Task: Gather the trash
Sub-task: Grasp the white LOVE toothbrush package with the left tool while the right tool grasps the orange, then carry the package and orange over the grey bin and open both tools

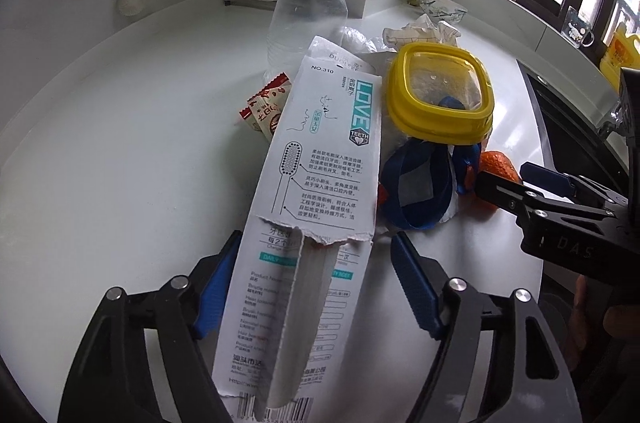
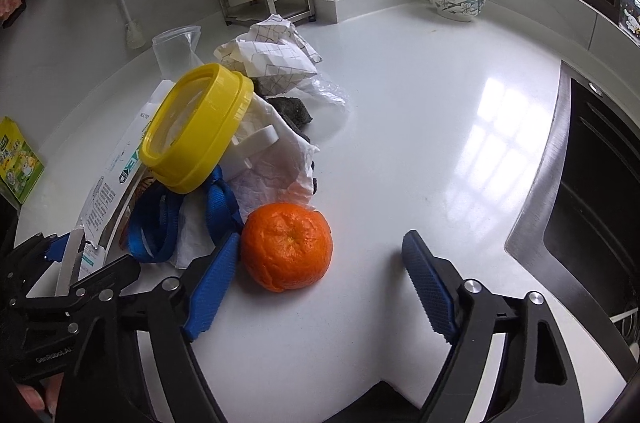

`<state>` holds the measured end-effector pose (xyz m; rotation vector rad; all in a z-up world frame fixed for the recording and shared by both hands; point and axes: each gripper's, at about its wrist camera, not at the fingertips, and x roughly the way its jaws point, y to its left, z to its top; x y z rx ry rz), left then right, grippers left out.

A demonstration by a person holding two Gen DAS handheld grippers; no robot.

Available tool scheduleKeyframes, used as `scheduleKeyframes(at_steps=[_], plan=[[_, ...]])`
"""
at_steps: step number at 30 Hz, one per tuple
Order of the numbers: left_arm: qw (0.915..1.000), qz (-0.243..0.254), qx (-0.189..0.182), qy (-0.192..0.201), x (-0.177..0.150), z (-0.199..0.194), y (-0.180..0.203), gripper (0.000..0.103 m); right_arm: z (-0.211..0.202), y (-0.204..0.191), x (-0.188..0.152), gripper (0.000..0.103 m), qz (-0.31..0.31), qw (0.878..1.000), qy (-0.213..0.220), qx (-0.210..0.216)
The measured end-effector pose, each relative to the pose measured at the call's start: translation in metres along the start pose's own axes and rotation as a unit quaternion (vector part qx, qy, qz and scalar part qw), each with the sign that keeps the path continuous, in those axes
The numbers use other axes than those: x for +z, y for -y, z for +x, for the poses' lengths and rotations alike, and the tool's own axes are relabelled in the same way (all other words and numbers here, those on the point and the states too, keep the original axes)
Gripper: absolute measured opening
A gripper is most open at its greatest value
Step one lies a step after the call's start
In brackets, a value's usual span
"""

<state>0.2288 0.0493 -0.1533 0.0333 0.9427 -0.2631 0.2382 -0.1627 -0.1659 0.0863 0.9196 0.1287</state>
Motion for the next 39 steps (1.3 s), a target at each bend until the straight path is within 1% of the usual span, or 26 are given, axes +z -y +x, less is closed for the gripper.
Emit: scheduleKeyframes(at_steps=[1, 3, 4, 6, 9, 11, 19, 28, 33, 39], plan=[[1.0000, -0.002, -0.003, -0.001, 0.000, 0.000, -0.001, 0.066, 0.000, -0.002, 0.000, 0.073, -0.005, 1.000, 0.001, 0.000], [0.9999, -0.005, -0.010, -0.001, -0.001, -0.002, -0.001, 0.060, 0.001, -0.006, 0.000, 0.062, -0.012, 1.000, -0.001, 0.008], [0.9999, -0.007, -0.014, -0.001, -0.001, -0.003, -0.002, 0.052, 0.001, -0.008, 0.000, 0.059, -0.014, 1.000, -0.001, 0.011], [0.9998, -0.010, -0.017, -0.003, -0.001, -0.003, -0.002, 0.051, -0.001, -0.012, -0.001, 0.047, -0.018, 1.000, 0.000, 0.019], [0.9997, -0.014, -0.020, -0.001, 0.000, -0.006, -0.003, 0.049, -0.004, -0.015, -0.003, 0.038, -0.019, 1.000, 0.000, 0.023], [0.9995, -0.019, -0.023, 0.004, 0.002, -0.010, -0.005, 0.049, -0.006, -0.014, -0.004, 0.035, -0.014, 1.000, 0.000, 0.026], [0.9994, -0.019, -0.022, 0.020, 0.004, -0.029, -0.007, 0.049, -0.024, -0.004, -0.008, 0.033, 0.016, 1.000, 0.006, 0.023], [0.9994, -0.015, -0.005, 0.032, 0.001, -0.058, -0.003, 0.049, -0.059, -0.009, -0.017, 0.033, 0.019, 0.999, 0.018, 0.024], [0.9993, -0.015, 0.003, 0.034, -0.008, -0.080, 0.010, 0.049, -0.084, -0.004, -0.030, 0.032, 0.023, 0.999, 0.018, 0.034], [0.9995, -0.014, -0.001, 0.027, -0.028, -0.107, 0.036, 0.049, -0.119, 0.006, -0.054, 0.032, 0.023, 0.999, 0.012, 0.037]])
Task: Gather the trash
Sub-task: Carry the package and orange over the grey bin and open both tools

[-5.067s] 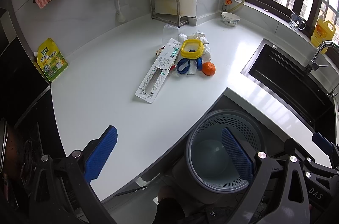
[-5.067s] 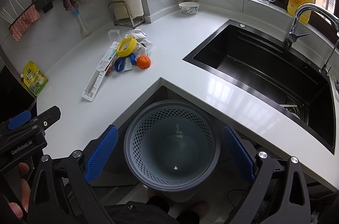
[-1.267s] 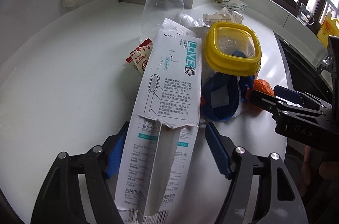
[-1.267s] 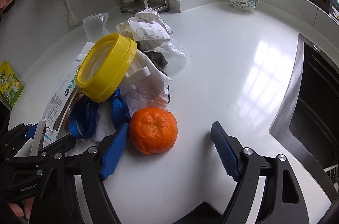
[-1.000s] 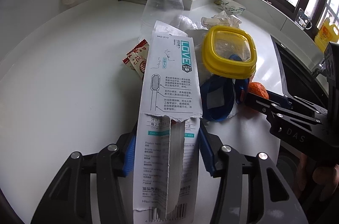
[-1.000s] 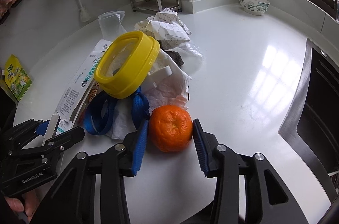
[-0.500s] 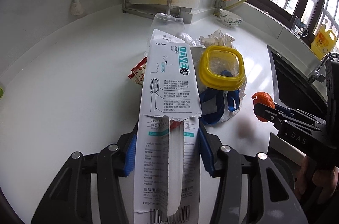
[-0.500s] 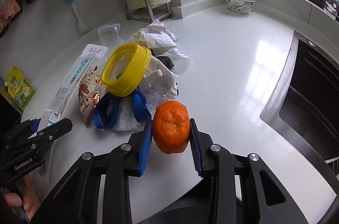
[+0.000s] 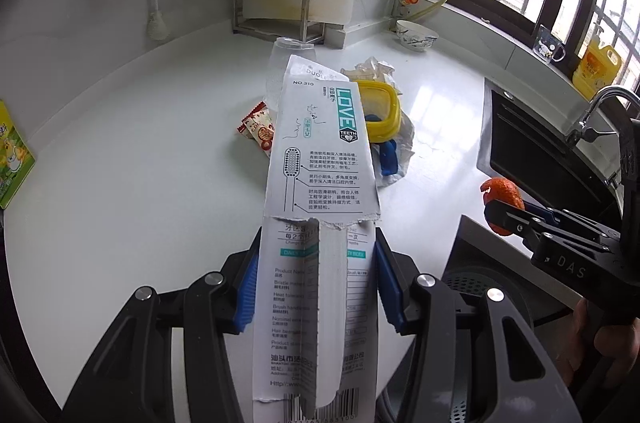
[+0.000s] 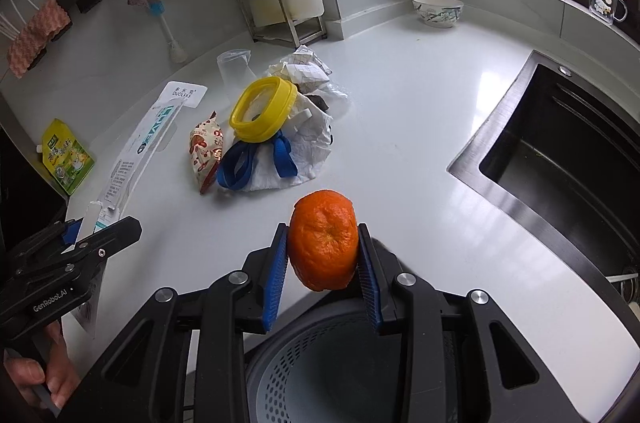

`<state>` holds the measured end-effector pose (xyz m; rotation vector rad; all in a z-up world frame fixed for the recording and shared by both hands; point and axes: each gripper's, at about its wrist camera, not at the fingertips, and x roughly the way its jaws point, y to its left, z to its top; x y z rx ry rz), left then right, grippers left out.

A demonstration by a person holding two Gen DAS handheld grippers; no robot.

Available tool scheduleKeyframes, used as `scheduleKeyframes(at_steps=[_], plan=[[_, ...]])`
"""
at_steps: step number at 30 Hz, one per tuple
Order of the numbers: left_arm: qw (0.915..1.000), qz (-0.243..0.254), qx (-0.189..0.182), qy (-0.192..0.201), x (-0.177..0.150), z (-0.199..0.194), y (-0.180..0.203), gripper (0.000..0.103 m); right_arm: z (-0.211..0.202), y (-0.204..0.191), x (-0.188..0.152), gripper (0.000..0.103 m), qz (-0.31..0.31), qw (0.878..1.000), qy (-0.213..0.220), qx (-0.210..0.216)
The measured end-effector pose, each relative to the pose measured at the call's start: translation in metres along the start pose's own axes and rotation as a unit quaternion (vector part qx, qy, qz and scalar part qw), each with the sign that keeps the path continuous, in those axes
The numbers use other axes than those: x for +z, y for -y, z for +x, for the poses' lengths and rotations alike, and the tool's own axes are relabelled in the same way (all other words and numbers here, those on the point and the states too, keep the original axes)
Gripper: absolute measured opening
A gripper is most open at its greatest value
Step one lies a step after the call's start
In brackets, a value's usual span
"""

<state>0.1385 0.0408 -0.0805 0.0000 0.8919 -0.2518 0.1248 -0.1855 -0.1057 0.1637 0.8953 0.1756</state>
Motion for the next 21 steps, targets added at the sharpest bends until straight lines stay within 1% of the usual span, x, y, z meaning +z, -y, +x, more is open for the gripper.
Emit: scheduleKeyframes(at_steps=[10, 16, 21], plan=[[0.9997, 0.009, -0.024, -0.002, -0.034, -0.043, 0.059, 0.049, -0.064, 0.019, -0.042, 0.032, -0.007, 1.000, -0.009, -0.006], [0.9993, 0.020, -0.030, -0.009, -0.055, -0.060, 0.091, 0.049, -0.092, 0.035, -0.068, 0.032, 0.004, 1.000, -0.010, -0.004], [0.9991, 0.025, -0.030, -0.016, -0.071, -0.069, 0.111, 0.049, -0.107, 0.048, -0.089, 0.032, 0.009, 1.000, -0.017, -0.003]])
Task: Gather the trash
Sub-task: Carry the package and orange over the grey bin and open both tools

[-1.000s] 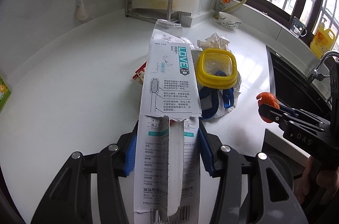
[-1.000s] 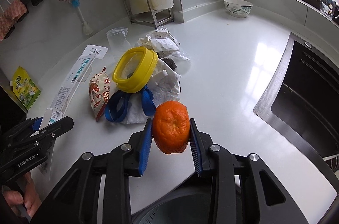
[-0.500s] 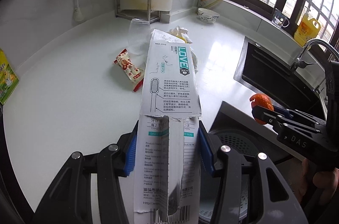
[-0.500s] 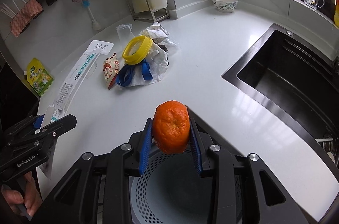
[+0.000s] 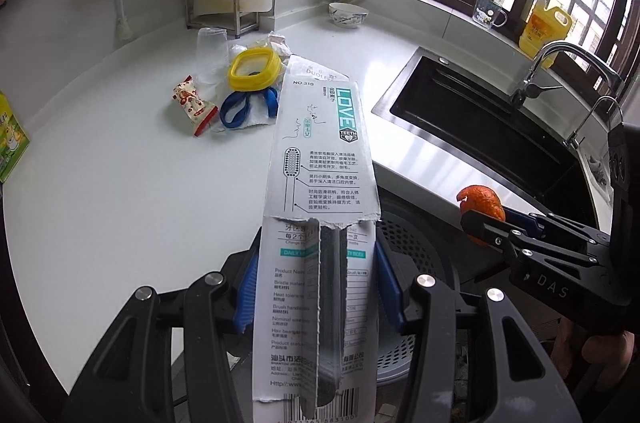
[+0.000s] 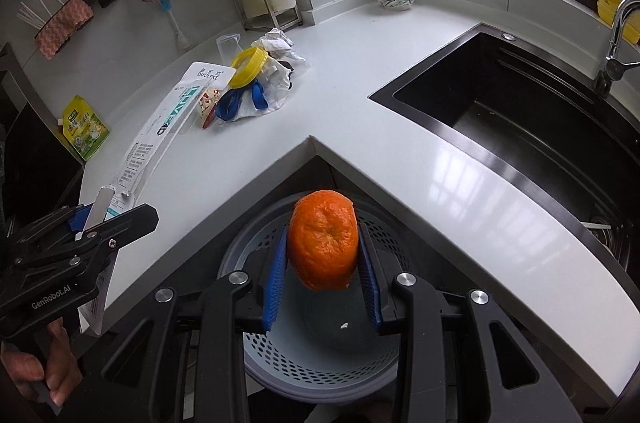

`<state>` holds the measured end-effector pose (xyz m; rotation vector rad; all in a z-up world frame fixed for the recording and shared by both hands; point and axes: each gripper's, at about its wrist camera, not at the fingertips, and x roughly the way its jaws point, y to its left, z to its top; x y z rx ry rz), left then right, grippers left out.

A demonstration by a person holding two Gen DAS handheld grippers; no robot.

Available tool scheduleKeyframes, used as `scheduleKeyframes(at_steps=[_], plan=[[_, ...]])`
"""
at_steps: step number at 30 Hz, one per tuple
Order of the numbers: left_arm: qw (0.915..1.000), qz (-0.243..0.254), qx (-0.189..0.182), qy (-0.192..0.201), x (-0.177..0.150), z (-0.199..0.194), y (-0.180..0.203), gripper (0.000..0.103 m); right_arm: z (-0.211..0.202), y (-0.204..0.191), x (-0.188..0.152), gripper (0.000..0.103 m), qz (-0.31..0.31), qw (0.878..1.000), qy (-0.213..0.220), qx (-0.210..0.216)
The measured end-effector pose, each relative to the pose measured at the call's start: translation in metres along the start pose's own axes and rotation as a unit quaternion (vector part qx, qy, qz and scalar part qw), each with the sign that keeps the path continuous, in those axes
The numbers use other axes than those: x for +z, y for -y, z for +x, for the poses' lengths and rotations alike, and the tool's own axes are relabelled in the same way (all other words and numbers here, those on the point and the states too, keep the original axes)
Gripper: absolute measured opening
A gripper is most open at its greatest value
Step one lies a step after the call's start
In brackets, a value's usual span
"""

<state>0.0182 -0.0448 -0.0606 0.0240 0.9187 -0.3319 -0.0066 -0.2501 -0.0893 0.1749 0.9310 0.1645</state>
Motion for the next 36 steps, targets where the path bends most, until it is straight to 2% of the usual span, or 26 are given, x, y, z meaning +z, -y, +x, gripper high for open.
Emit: scheduleKeyframes(at_steps=[9, 17, 36], plan=[[0.9998, 0.006, -0.009, -0.017, -0.026, 0.003, 0.031, 0.049, -0.011, 0.017, -0.027, 0.032, 0.009, 1.000, -0.010, 0.006], [0.9988, 0.007, -0.011, -0.046, -0.053, 0.018, 0.046, 0.049, 0.000, 0.029, -0.045, 0.032, 0.015, 0.999, -0.029, 0.006], [0.9939, 0.000, -0.009, -0.110, -0.082, 0.066, 0.041, 0.049, 0.056, 0.028, -0.057, 0.032, 0.012, 0.997, -0.078, 0.017]])
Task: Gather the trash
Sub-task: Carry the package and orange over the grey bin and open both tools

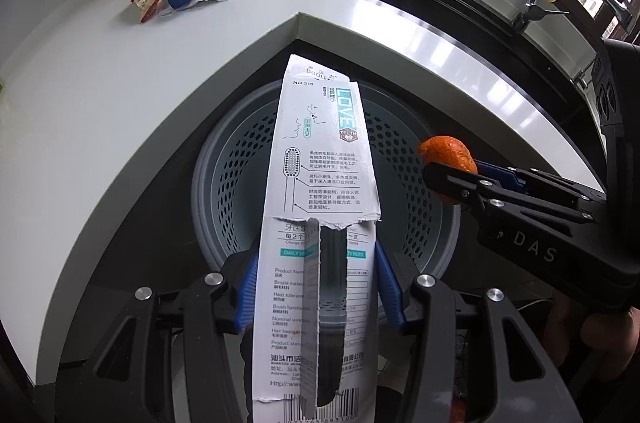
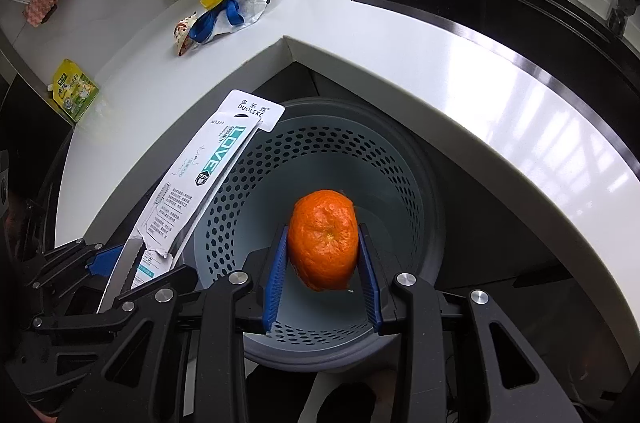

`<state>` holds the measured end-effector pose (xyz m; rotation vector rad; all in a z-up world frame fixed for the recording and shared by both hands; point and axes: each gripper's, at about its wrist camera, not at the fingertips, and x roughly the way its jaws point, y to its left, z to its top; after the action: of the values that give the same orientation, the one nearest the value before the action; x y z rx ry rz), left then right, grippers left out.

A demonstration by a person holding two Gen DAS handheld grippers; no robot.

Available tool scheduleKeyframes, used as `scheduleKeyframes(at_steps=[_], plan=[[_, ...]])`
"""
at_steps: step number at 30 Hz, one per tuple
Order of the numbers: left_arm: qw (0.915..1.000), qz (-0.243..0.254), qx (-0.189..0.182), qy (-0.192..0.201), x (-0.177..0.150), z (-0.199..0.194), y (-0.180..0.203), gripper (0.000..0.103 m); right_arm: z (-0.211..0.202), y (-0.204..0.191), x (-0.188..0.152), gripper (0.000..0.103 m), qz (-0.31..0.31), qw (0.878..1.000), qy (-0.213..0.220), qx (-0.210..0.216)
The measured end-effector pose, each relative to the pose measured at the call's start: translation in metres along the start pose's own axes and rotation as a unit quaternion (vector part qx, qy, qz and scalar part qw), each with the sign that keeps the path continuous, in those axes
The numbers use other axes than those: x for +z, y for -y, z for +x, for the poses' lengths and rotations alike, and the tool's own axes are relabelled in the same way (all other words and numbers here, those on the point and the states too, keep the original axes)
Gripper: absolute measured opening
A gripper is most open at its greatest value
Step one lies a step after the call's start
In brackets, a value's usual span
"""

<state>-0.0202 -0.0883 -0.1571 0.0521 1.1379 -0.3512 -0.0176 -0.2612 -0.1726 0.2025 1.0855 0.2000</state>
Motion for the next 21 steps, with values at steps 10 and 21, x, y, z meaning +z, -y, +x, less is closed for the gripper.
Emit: scheduleKeyframes(at_steps=[10, 21], plan=[[0.9998, -0.015, -0.003, -0.016, 0.010, 0.018, -0.005, 0.051, 0.016, 0.009, 0.002, 0.033, 0.017, 1.000, -0.017, 0.002], [0.9995, -0.029, 0.004, -0.008, 0.011, 0.011, -0.009, 0.068, 0.008, 0.016, 0.003, 0.049, 0.027, 1.000, -0.005, -0.009]])
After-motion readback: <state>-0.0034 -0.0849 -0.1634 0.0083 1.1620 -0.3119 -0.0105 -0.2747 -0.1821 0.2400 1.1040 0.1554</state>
